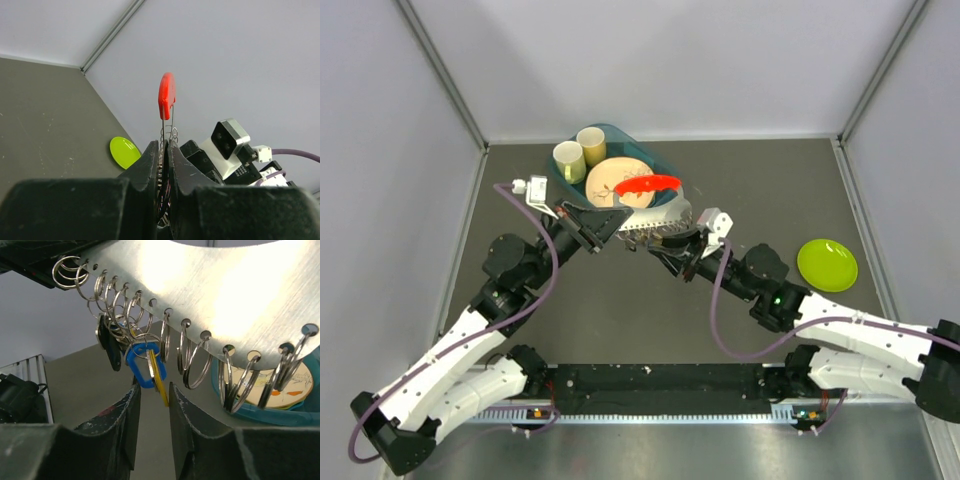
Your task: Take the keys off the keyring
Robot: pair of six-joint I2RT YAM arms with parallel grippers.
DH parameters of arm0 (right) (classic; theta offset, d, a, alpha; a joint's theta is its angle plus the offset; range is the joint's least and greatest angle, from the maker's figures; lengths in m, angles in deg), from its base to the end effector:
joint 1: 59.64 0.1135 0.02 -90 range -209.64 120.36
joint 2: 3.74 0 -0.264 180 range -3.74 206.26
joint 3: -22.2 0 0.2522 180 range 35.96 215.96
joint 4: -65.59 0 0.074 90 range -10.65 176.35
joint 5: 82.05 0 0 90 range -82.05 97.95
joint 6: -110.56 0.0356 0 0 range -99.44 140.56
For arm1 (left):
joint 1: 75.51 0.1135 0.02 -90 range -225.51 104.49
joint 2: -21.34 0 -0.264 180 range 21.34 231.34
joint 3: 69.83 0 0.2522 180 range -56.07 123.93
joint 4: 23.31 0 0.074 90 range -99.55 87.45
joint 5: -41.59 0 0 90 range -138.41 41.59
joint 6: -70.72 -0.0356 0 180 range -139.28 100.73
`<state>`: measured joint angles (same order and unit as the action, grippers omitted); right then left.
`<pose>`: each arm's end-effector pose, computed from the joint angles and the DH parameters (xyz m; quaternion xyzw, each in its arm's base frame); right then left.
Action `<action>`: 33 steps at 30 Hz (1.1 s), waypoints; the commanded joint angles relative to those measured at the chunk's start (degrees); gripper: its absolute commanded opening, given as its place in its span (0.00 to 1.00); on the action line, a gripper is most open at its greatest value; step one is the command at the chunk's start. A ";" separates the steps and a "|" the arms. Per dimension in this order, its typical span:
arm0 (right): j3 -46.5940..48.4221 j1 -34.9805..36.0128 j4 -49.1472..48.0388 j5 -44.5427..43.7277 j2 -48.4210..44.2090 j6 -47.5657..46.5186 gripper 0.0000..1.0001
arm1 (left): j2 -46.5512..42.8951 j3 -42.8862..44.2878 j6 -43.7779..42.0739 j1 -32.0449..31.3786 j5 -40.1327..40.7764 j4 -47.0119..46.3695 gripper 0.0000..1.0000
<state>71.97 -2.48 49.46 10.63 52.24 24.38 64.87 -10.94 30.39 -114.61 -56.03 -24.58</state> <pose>0.1238 0.1949 0.3239 -0.3047 0.5667 0.4013 0.6519 0.1340 -0.1150 0.3934 -0.0018 0.5985 -0.5881 0.5441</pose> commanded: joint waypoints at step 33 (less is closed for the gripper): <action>2.57 0.40 -9.40 0.49 2.81 -0.21 0.16 | -3.19 -0.91 1.83 -0.02 1.73 -4.66 0.00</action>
<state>72.01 -2.48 43.52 9.84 55.26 24.18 62.97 -11.75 31.64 -114.61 -55.09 -24.55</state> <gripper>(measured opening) 0.103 0.114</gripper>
